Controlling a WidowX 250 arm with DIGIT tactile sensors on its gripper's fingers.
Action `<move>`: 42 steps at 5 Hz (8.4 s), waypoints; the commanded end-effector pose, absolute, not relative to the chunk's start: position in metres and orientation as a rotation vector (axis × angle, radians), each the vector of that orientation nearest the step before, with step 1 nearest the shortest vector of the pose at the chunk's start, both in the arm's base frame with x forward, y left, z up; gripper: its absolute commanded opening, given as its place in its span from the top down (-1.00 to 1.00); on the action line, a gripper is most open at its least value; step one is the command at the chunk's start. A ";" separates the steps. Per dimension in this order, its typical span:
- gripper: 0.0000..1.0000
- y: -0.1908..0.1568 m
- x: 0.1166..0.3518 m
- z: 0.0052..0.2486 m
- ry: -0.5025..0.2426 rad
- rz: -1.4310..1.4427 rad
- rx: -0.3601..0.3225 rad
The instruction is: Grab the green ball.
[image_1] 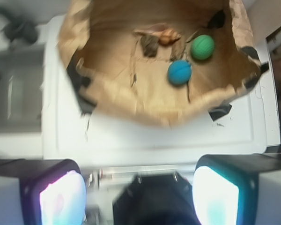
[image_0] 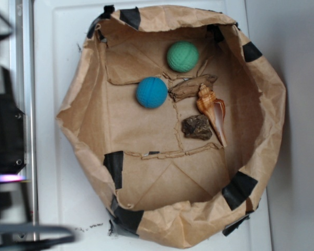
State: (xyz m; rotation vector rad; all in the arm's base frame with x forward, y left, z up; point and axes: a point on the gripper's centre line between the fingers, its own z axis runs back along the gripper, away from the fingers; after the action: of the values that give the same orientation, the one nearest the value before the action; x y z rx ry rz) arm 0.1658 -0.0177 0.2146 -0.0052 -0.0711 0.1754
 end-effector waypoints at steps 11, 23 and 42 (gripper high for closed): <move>-1.00 0.100 0.303 0.102 -0.370 1.001 0.180; -1.00 0.102 0.278 0.078 -0.351 1.118 0.140; 1.00 0.060 0.275 0.166 -0.422 0.492 -0.199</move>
State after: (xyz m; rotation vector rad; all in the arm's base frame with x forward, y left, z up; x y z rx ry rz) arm 0.2743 0.0330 0.1435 -0.2050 -0.3410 0.4774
